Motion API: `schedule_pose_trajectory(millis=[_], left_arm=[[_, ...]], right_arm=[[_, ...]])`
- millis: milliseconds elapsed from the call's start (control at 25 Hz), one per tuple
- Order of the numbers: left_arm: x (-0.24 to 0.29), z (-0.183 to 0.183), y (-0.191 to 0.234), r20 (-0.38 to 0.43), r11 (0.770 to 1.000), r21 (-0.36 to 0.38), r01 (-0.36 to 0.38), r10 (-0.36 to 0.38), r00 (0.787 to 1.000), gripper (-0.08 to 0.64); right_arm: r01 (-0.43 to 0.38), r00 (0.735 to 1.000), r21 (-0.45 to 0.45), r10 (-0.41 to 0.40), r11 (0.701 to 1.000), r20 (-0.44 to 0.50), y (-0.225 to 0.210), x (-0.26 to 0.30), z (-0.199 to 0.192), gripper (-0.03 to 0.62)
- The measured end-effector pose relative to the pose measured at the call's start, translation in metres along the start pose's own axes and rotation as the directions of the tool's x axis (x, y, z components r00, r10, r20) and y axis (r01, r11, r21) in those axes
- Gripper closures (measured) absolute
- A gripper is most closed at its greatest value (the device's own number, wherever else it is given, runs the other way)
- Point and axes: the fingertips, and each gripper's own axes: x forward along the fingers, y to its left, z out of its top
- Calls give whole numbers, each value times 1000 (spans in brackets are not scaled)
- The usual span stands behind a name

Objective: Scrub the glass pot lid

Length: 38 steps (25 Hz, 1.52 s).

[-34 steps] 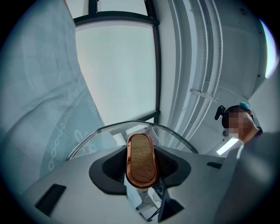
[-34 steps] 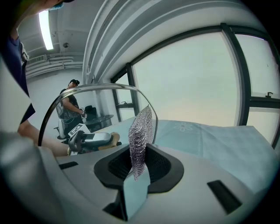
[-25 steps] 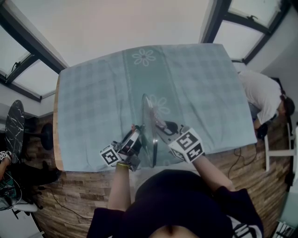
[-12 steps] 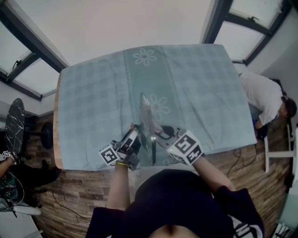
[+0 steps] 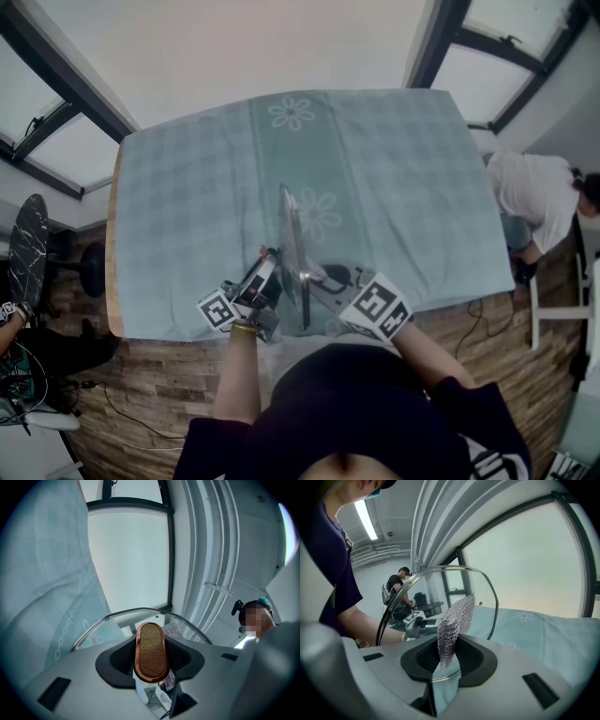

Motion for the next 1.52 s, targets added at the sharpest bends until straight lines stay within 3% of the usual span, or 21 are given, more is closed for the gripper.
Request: schedule_pose_trajectory(millis=[400, 1520], left_arm=[[-5, 5, 1, 1, 999, -32, -1, 1, 1000, 391], [-8, 10, 1, -69, 993, -119, 14, -22, 997, 391]], right_arm=[[-30, 1000, -5, 30, 1000, 2, 28, -4, -7, 512], [-4, 999, -2, 4, 1000, -48, 96, -17, -29, 512]])
